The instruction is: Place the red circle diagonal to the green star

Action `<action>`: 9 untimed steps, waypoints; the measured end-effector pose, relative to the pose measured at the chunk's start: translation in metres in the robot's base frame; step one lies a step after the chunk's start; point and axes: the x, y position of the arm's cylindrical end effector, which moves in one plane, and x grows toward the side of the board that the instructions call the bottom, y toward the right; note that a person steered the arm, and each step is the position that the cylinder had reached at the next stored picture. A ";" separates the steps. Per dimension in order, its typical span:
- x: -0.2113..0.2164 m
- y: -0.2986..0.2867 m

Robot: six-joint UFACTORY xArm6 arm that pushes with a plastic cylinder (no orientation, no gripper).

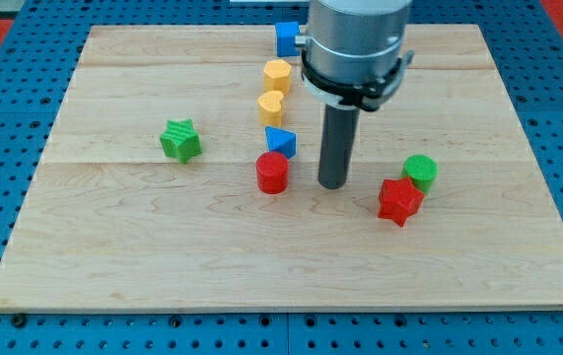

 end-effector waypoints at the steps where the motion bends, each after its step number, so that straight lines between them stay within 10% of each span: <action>1: -0.002 -0.064; 5: 0.032 -0.220; 9: -0.109 -0.221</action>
